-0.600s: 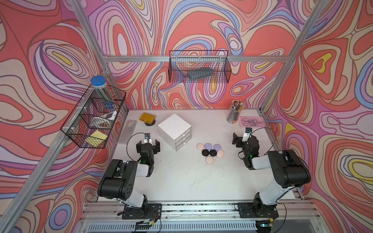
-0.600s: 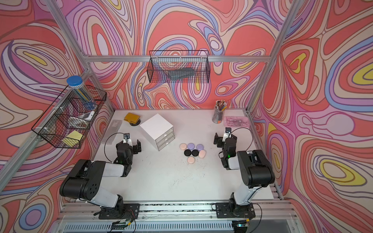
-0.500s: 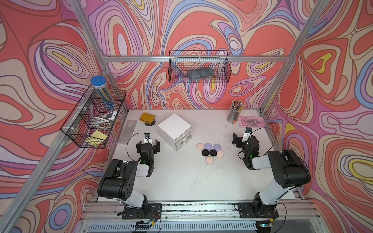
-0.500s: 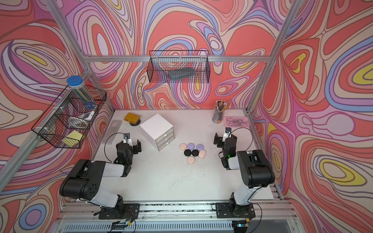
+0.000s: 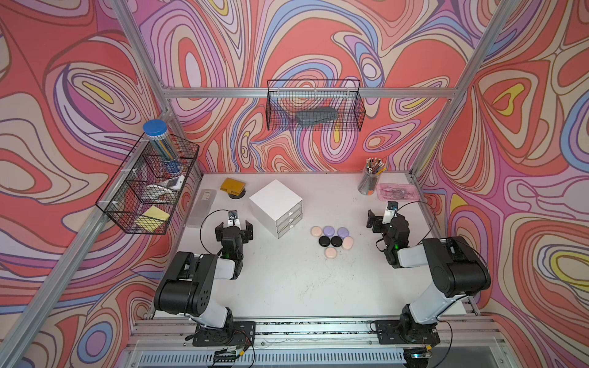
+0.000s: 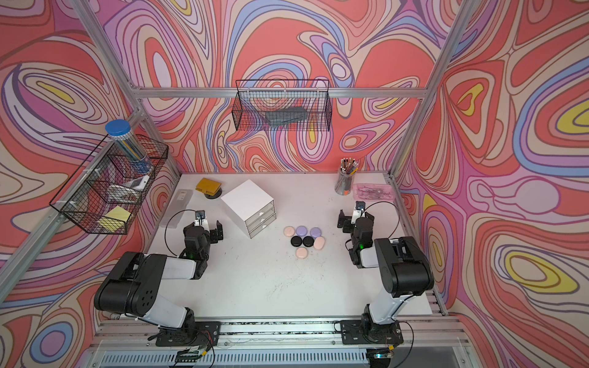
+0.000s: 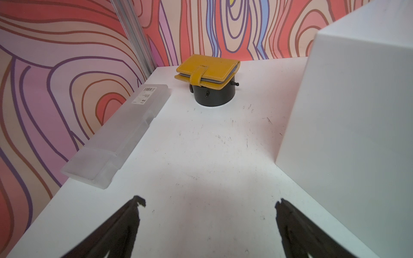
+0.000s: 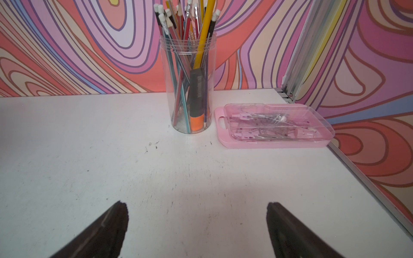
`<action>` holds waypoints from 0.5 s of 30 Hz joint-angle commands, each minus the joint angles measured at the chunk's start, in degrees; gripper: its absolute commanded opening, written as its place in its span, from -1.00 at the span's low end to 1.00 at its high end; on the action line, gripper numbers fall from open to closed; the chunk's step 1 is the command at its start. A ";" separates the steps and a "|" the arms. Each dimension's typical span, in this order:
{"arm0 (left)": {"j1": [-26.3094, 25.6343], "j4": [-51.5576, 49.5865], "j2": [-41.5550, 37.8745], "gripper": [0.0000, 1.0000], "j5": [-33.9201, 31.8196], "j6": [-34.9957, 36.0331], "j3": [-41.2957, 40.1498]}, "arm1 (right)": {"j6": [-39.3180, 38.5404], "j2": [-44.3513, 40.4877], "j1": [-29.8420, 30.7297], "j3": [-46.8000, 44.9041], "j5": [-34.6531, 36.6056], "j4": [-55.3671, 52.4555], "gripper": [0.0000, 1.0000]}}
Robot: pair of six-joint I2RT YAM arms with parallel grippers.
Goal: Put the bluetooth earphones in the drawer according to color
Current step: Open the drawer in the storage box.
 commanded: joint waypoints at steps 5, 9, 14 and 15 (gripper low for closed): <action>0.97 -1.82 0.04 0.98 1.55 -0.88 1.45 | -0.16 0.63 -0.27 -0.14 -0.15 0.38 0.97; 2.58 -3.66 -0.37 0.98 4.99 -1.66 1.92 | 0.11 0.63 -0.43 -0.01 -0.08 -0.20 0.96; 2.62 -3.15 -1.15 0.98 0.72 -3.33 1.39 | 1.22 0.47 -0.46 0.27 3.22 -0.56 0.95; 2.62 -4.73 -2.04 0.98 0.70 -3.74 1.60 | 1.24 0.46 -0.50 0.18 3.37 -0.38 0.94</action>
